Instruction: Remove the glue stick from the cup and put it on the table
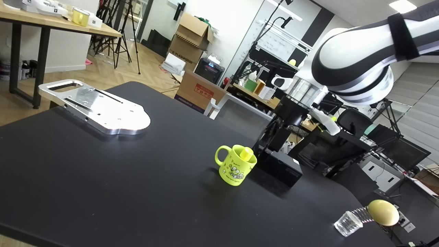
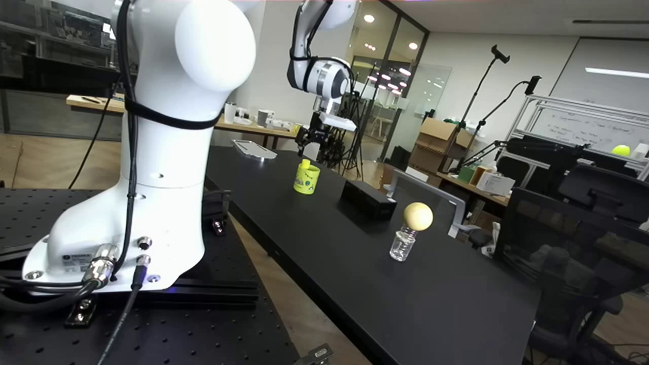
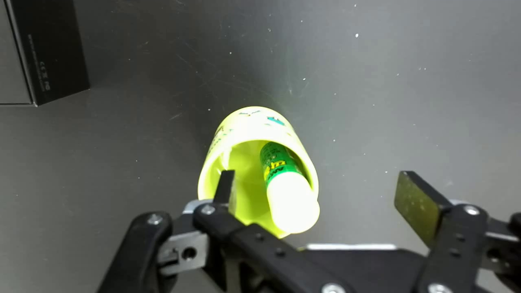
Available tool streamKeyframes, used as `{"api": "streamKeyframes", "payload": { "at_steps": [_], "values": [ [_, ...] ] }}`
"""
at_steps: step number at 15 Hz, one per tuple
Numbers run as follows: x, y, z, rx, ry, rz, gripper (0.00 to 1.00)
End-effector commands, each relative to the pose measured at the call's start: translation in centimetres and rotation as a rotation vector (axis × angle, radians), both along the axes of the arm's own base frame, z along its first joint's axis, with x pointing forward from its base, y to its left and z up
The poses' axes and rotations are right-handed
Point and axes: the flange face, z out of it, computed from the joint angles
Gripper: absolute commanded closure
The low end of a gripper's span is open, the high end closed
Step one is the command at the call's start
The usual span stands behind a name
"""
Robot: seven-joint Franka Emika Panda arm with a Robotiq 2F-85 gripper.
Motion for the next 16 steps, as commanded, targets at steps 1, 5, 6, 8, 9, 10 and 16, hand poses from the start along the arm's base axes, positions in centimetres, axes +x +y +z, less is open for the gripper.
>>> {"api": "streamKeyframes", "payload": {
  "at_steps": [1, 5, 6, 8, 9, 10, 16],
  "values": [
    [0.1, 0.1, 0.0, 0.000, 0.001, 0.000, 0.00],
    [0.1, 0.1, 0.0, 0.000, 0.001, 0.000, 0.00],
    [0.1, 0.1, 0.0, 0.000, 0.001, 0.000, 0.00],
    [0.3, 0.0, 0.1, -0.018, -0.013, -0.043, 0.00],
    [0.5, 0.1, 0.0, -0.024, -0.015, -0.077, 0.00],
    [0.9, 0.1, 0.1, -0.027, -0.016, -0.139, 0.00],
    [1.7, 1.9, -0.8, -0.011, 0.029, -0.200, 0.00]
  ]
}}
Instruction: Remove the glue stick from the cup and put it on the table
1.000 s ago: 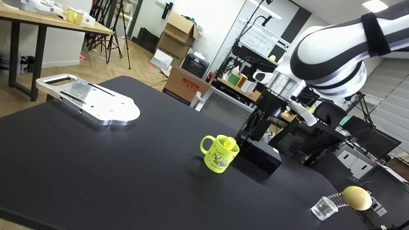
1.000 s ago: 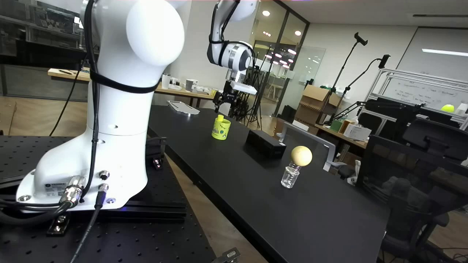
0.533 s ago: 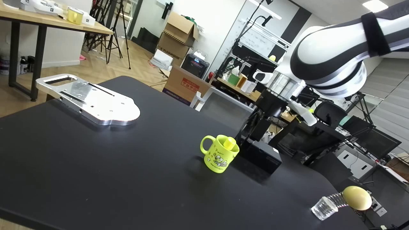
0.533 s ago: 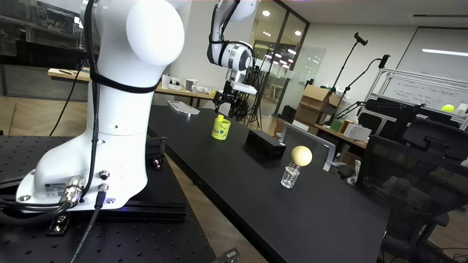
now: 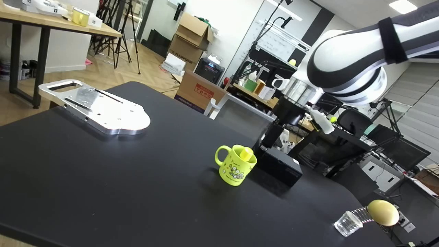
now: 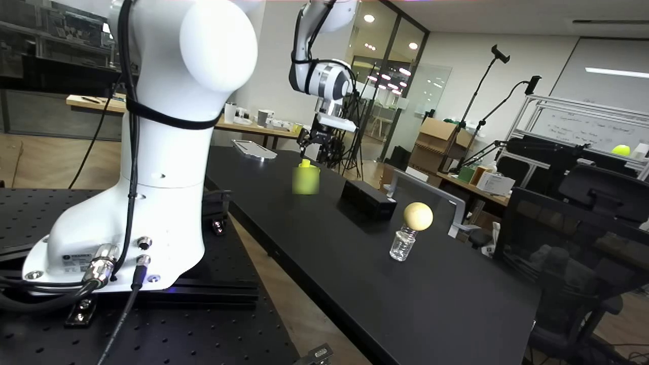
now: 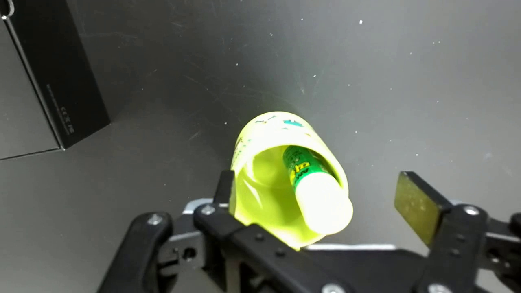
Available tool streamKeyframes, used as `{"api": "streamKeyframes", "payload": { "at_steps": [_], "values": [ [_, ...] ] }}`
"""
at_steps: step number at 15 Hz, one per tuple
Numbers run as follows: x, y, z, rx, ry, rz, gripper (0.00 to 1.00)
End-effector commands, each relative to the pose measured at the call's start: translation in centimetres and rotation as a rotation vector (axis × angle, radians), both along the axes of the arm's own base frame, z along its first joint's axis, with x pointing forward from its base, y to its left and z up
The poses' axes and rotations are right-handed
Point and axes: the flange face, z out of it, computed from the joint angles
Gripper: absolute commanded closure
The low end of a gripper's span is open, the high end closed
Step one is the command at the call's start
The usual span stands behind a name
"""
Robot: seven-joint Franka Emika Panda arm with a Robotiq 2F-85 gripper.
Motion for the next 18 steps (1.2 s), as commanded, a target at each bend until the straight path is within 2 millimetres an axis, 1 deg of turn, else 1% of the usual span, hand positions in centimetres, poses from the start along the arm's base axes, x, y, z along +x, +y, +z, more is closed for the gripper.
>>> {"api": "streamKeyframes", "payload": {
  "at_steps": [1, 5, 9, 10, 11, 12, 13, 18],
  "values": [
    [0.5, 2.0, -0.6, 0.006, 0.056, -0.019, 0.00],
    [0.5, 3.6, -2.1, -0.013, 0.056, -0.028, 0.00],
    [1.0, 4.5, -2.8, -0.003, 0.027, -0.027, 0.00],
    [1.1, 4.7, -2.8, 0.005, 0.008, -0.019, 0.25],
    [1.3, 4.9, -2.9, 0.014, -0.008, -0.024, 0.25],
    [1.4, 5.1, -2.9, 0.022, -0.016, -0.023, 0.32],
    [1.5, 5.2, -2.9, 0.025, -0.025, -0.023, 0.40],
    [1.6, 5.3, -2.6, 0.030, -0.031, -0.022, 0.75]
  ]
}}
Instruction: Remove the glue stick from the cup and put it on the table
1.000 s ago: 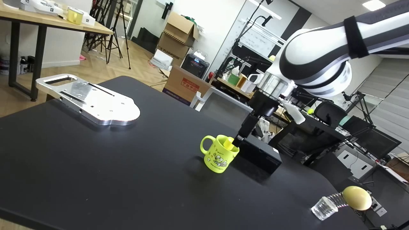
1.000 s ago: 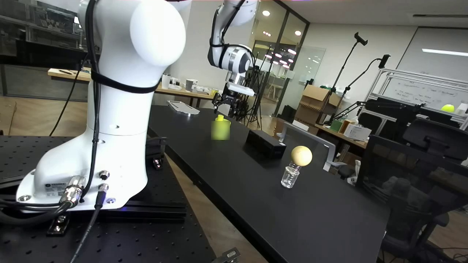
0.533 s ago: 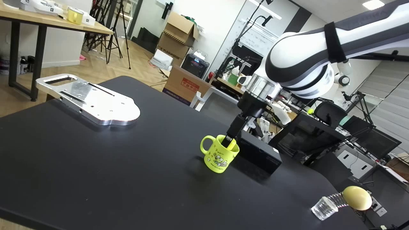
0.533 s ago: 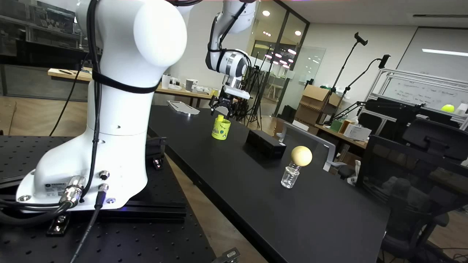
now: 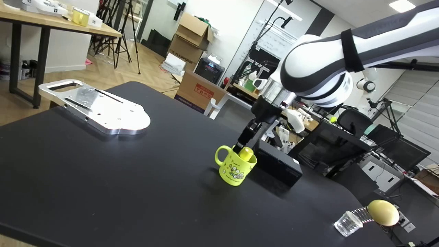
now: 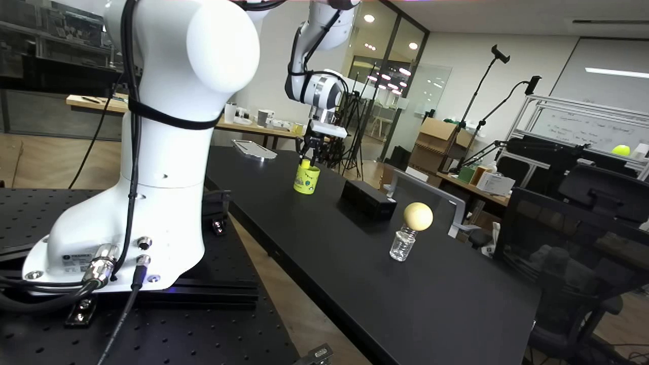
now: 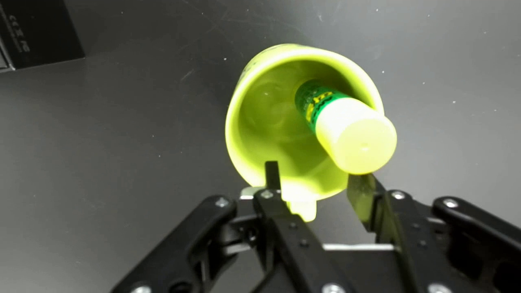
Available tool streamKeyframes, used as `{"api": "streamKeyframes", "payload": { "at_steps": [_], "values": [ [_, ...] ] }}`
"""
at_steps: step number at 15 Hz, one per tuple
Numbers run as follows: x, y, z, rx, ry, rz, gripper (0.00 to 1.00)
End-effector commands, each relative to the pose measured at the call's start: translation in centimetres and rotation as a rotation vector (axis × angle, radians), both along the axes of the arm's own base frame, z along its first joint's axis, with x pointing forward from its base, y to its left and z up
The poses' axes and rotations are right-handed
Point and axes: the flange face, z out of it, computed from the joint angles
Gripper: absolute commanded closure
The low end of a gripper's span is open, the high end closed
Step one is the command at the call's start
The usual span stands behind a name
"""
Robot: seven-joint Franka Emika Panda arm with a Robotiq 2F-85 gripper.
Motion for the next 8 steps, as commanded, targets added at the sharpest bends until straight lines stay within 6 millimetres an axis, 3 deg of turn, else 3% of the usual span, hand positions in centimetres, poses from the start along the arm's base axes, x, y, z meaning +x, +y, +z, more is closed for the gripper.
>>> {"api": "streamKeyframes", "payload": {
  "at_steps": [1, 3, 4, 6, 8],
  "values": [
    [0.3, 0.4, 0.6, -0.014, -0.013, -0.023, 0.82],
    [0.0, 0.2, 0.9, -0.020, 0.004, -0.004, 0.96],
    [-0.1, 0.2, 1.0, -0.027, 0.022, 0.007, 0.52],
    [-0.7, 0.1, 0.9, -0.060, 0.063, 0.013, 0.56],
    [-1.1, 0.1, 1.0, -0.095, 0.097, 0.018, 0.42]
  ]
}}
